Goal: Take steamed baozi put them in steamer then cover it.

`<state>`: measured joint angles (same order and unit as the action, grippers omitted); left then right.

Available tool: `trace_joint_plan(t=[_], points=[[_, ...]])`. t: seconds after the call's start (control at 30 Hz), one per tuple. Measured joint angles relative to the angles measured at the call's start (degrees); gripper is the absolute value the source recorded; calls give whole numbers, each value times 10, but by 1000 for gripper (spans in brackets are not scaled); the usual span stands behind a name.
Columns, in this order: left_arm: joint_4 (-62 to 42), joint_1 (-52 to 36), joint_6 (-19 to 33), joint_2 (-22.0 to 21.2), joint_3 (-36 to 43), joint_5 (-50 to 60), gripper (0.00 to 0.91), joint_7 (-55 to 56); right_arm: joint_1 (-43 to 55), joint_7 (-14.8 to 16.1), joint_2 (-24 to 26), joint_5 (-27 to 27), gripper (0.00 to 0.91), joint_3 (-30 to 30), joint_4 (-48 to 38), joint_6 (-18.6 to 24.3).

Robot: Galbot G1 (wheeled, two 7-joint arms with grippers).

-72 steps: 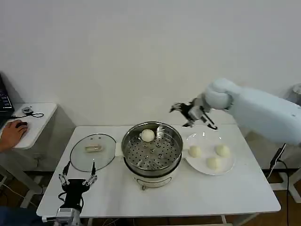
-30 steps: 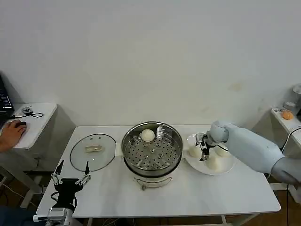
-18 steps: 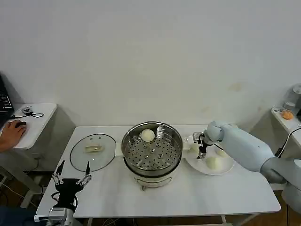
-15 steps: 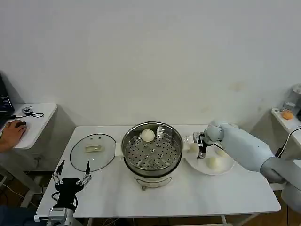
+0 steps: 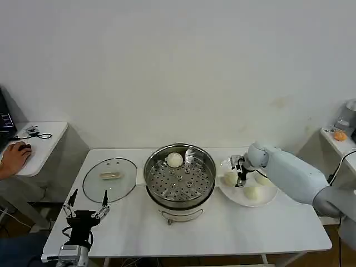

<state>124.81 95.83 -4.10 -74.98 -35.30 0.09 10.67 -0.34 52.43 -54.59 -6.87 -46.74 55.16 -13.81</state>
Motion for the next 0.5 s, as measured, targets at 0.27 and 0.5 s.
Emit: trace_joint_plan(t=[0.27,0.5], points=[[1,1,0,-1,2,1,907,0,-3,2,-9,-1,695,8,-9,-6],[5,3,0,0,-1,1,907,0,0,7,-11,-2,574,10,-16,-11]])
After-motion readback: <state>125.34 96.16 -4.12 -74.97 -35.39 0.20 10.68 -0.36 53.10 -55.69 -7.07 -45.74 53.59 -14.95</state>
